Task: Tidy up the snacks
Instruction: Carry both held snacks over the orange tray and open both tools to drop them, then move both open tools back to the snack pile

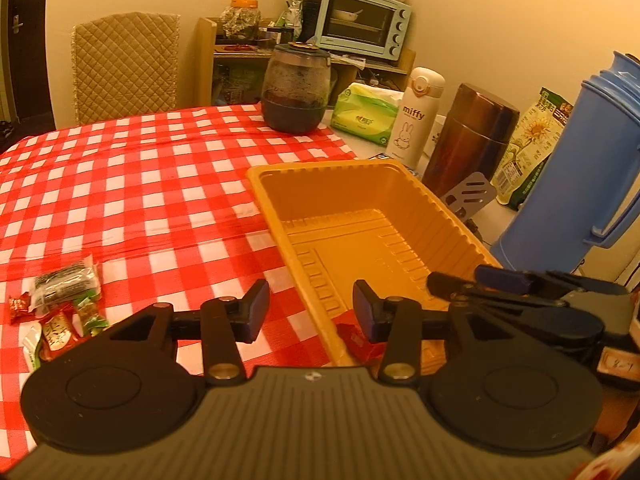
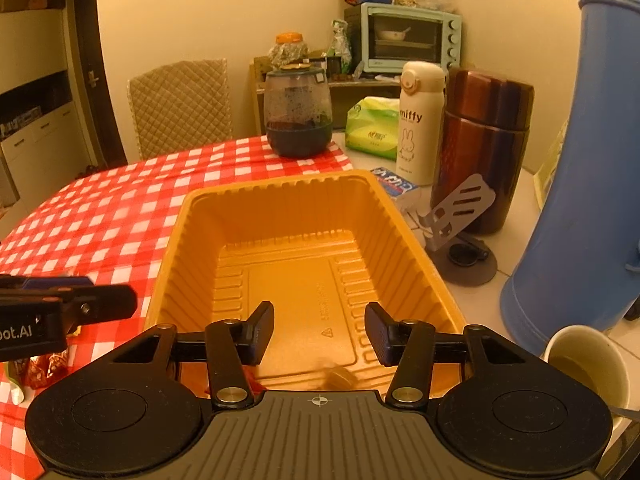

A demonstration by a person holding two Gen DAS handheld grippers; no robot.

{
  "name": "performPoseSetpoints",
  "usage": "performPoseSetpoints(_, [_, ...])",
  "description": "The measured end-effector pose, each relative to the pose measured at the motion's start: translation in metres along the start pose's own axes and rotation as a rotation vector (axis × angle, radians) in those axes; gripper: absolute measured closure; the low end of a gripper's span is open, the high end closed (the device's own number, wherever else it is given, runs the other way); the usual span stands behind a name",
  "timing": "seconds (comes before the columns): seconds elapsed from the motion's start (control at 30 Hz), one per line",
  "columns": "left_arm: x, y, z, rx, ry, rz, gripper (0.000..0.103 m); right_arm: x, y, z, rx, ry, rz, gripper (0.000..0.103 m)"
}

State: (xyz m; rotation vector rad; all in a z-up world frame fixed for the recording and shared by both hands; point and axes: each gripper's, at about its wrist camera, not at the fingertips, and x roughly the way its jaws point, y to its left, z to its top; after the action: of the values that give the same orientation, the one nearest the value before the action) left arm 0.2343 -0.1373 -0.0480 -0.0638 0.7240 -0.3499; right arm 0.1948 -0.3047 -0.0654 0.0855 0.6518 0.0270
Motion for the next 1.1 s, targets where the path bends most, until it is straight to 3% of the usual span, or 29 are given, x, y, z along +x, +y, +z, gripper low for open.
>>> performPoseSetpoints(0.47, [-0.025, 0.035, -0.004, 0.000, -0.014, 0.083, 0.052, -0.010, 0.024, 0.005, -0.040, -0.041, 0.015, 0.052])
performPoseSetpoints(1.1, [-0.087, 0.112, -0.033, -0.051, -0.027, 0.233, 0.037, -0.035, 0.110, -0.002, -0.117, -0.110, 0.181, 0.052])
